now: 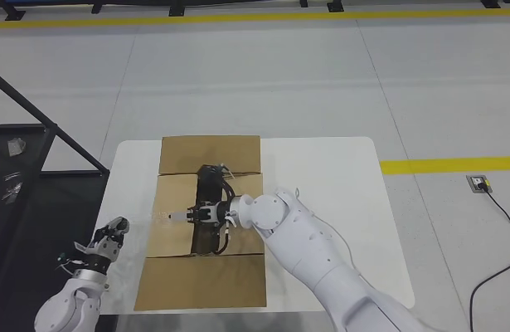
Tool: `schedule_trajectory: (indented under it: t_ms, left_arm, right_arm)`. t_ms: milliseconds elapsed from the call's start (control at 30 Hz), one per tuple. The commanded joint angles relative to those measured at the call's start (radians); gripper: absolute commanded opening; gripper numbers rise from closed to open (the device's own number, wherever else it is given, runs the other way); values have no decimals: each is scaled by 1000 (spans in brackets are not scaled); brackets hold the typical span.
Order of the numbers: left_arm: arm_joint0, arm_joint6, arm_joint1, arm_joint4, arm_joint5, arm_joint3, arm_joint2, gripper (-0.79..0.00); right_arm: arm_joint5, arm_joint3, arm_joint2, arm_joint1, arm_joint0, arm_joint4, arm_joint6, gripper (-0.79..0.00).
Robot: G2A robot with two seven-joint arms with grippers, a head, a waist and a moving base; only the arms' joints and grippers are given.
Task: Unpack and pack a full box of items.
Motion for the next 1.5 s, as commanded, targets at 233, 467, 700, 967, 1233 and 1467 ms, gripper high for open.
schedule_trajectory:
  t_ms: [233,467,700,967,1233,1467]
  left_arm:
    - [-3,-7,0,-6,-6,17,-21,-785]
    - [-1,-12,0,-10,-10,26,-37,-785]
    - [-2,-14,0,-15,-8,33,-56,-785]
    - [-11,-6,-1,-9,-5,39,-61,-785]
    - [-30,-5,-3,14,5,56,-48,-606]
    - [-34,-13,-4,19,11,61,-47,0]
  right_arm:
    - [9,31,-3,-13,14,35,39,-785]
    - [13,57,-9,-25,28,49,44,-785]
    - [9,83,-3,-29,34,64,22,-785]
    - [1,94,7,-24,31,63,13,-785]
    - [-1,78,19,-12,16,56,16,-785]
    - [12,63,22,-8,11,53,29,-785]
